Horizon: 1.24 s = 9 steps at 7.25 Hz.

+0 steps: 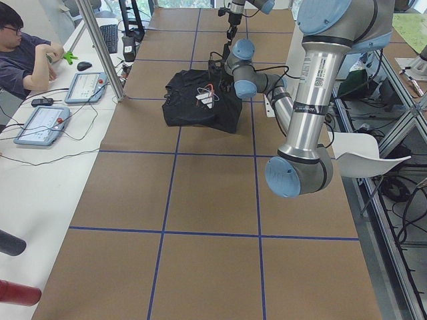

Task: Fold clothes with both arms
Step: 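Lift the hem with both grippers and carry it toward the collar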

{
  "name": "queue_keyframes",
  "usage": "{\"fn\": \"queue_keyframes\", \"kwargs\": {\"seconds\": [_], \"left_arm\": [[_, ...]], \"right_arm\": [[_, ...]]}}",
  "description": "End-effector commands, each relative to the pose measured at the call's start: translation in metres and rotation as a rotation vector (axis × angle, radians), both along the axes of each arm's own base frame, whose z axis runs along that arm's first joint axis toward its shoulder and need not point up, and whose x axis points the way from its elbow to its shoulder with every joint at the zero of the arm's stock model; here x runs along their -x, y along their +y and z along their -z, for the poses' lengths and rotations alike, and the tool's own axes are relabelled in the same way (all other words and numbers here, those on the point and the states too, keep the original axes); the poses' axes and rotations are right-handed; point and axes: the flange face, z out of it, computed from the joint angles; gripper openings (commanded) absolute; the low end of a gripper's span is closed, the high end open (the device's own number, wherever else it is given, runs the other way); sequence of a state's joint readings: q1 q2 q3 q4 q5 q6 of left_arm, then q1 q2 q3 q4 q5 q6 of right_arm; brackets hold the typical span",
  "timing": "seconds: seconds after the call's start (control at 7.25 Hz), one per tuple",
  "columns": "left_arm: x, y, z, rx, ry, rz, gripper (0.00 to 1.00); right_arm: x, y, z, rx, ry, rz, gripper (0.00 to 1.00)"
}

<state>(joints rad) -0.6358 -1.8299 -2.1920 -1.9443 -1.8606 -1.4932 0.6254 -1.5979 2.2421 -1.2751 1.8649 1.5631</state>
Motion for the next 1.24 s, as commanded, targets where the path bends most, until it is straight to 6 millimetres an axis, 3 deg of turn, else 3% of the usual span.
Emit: {"fn": "queue_keyframes", "kwargs": {"seconds": [0.0,0.28,0.69,1.1], "left_arm": [[-0.008,-0.040,0.002,0.003,-0.024,0.047,0.00],[-0.017,-0.070,-0.006,-0.023,-0.070,0.061,0.00],[-0.045,-0.127,-0.029,-0.049,-0.166,0.065,0.00],[-0.074,-0.157,-0.073,-0.057,-0.206,0.057,0.00]], "right_arm": [[-0.017,-0.034,0.011,-0.013,0.025,-0.012,0.00],[0.009,-0.085,0.042,0.009,0.039,-0.026,0.00],[0.033,-0.143,0.034,-0.015,0.096,-0.023,0.00],[0.061,-0.187,0.027,-0.009,0.137,-0.027,0.00]]}}
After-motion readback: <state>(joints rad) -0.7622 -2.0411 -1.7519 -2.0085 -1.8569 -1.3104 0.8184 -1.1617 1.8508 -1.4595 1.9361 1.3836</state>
